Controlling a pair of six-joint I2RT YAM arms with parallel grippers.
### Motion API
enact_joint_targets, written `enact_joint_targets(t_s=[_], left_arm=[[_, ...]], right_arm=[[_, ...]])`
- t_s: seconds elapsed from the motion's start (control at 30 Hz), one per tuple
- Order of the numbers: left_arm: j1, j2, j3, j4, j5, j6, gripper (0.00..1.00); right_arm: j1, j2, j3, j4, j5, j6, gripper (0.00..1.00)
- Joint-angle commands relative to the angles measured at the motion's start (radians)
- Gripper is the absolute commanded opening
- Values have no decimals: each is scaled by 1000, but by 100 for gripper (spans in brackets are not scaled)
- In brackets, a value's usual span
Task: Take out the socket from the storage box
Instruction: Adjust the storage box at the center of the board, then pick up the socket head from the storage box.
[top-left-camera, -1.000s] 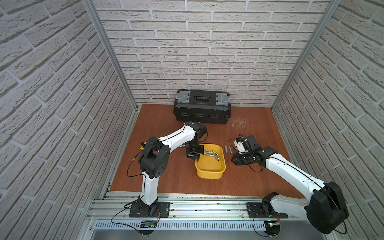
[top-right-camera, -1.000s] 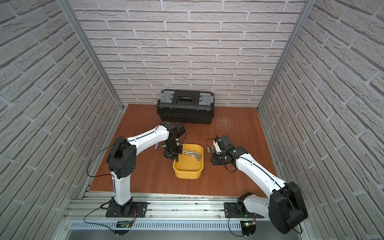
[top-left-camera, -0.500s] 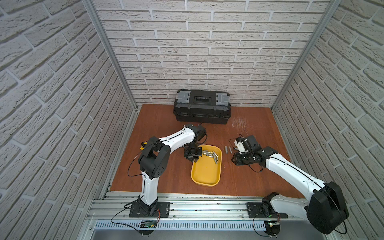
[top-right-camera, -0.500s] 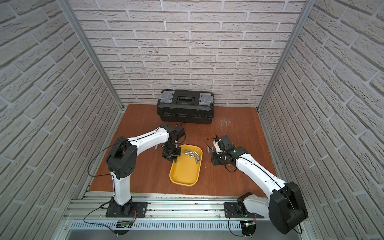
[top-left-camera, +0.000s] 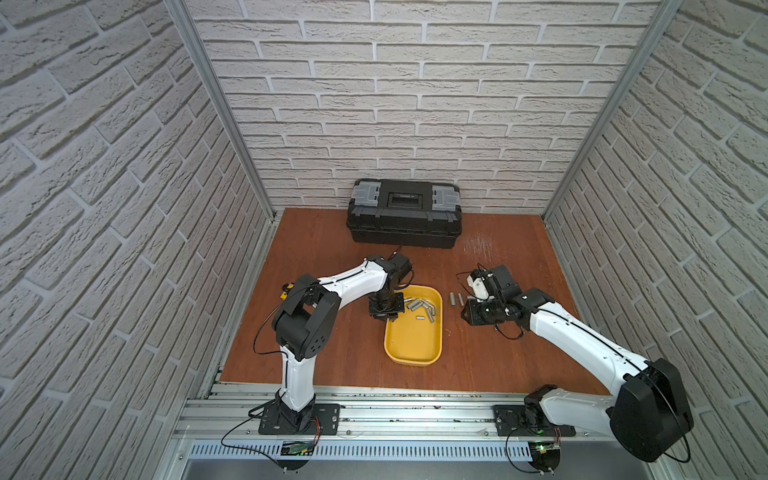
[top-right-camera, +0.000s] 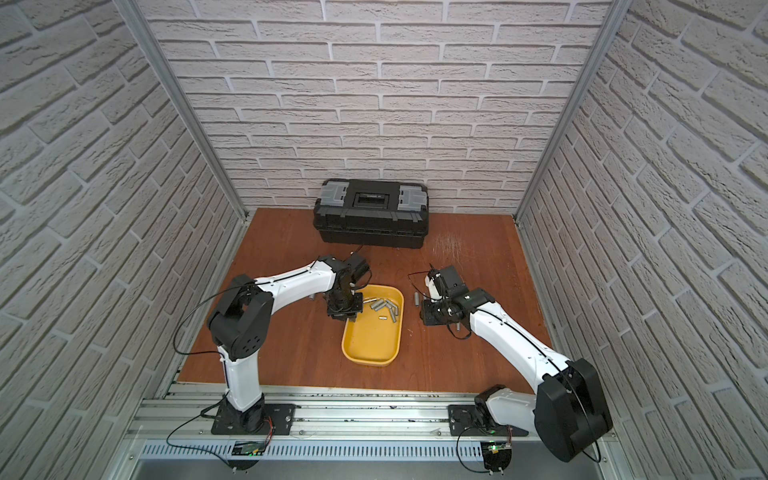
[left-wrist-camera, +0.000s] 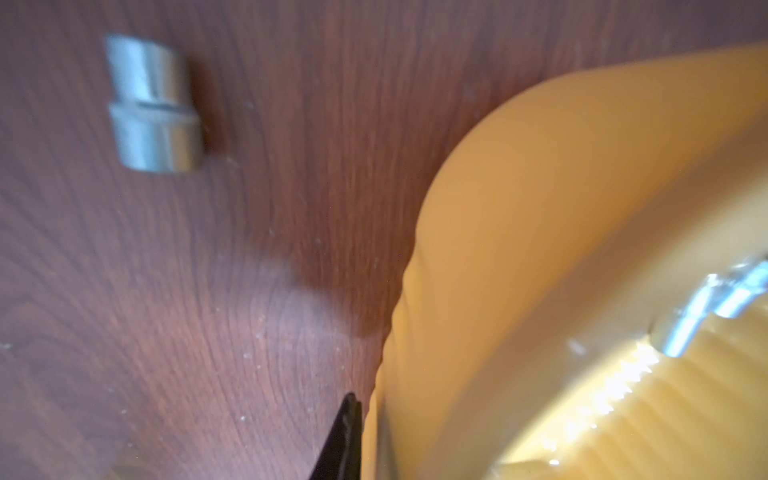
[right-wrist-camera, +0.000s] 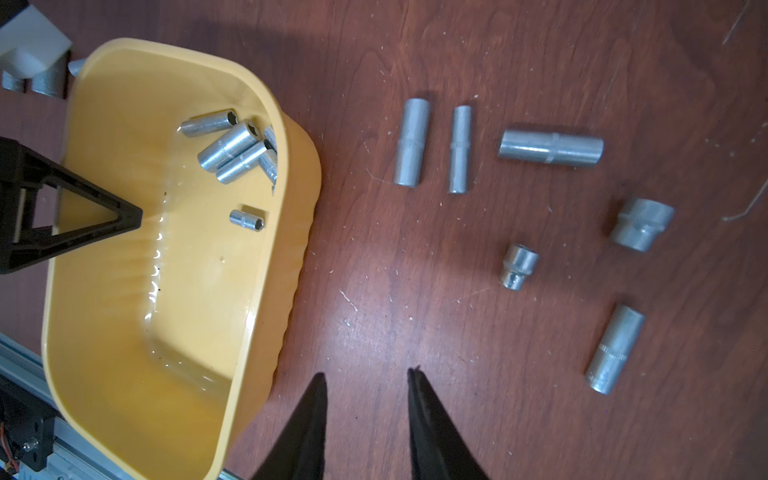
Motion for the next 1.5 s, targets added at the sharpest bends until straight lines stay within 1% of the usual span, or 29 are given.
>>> enact_joint_targets(t_s=[0.0,0.1,0.17,0.27,0.33,0.47,0.67,0.8,0.9,1.0,1.1,1.27,1.47], left_arm=[[25,-21,-19,80,-45,-43,16],[32,-14,-18,110,-48,-48,16],[32,-18,-20,132,-52,-51,19],[25,-44,-36,163,-69,-51,29],[23,-67,-48,177,-84,-50,39],[19,-113,-63,199,-89,-59,51],[15,-228,-54,194,-129,-61,54],[22,-326,-66,147,-207,-56,63],[43,-409,-115,132,-252,-67,65],[82,-504,-200,141,-266,-91,66],[121,-590,-276,141,-272,-105,67],[171,-695,-359,124,-277,-116,69],[195,-745,-398,115,-278,-122,70]], right_arm=[[17,28,50,27,-11,-9,34],[34,60,81,40,-12,-13,34],[51,86,107,44,-11,-20,34],[83,127,154,35,3,-33,34],[106,158,186,25,22,-40,34],[149,211,243,8,49,-47,36],[222,310,322,4,74,-51,38],[274,408,388,-10,102,-63,39],[312,486,424,-24,139,-58,39],[330,543,436,-26,150,-57,40],[338,573,431,-26,173,-62,40],[338,588,406,-10,182,-106,40],[339,618,396,8,175,-178,39]])
